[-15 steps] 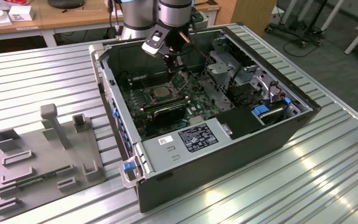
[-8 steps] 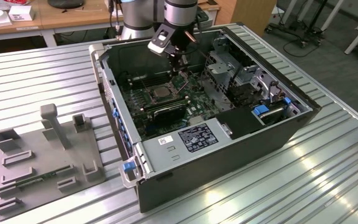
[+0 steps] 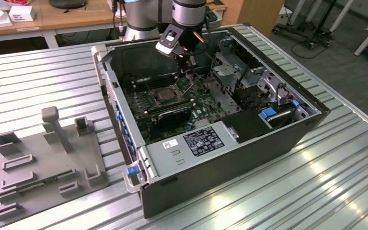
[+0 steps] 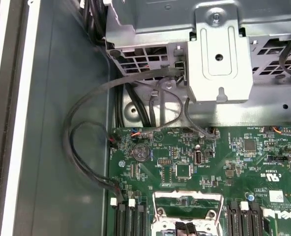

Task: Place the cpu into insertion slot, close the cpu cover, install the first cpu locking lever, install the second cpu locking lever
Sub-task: 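Close the cpu cover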

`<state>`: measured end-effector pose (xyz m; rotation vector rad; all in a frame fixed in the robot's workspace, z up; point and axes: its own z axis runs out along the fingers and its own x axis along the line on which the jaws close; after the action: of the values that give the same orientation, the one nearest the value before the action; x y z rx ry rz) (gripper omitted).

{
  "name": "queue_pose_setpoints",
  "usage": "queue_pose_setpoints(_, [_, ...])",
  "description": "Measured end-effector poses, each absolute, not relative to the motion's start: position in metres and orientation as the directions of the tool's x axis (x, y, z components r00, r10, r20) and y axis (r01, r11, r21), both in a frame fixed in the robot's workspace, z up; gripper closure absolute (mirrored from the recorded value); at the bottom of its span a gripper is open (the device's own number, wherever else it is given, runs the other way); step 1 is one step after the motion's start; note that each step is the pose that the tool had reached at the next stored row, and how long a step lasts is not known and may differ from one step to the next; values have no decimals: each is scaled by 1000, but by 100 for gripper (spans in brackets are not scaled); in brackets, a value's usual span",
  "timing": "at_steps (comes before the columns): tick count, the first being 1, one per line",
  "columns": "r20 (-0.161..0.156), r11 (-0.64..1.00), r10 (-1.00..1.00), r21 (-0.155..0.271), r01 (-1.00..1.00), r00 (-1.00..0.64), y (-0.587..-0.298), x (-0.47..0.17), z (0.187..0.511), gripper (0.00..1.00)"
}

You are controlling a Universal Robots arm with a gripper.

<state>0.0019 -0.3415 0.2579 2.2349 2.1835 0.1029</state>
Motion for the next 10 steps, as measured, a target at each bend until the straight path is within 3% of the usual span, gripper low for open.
queue_pose_setpoints(10, [36,-24,999,57,998,22,-341,2,261,89])
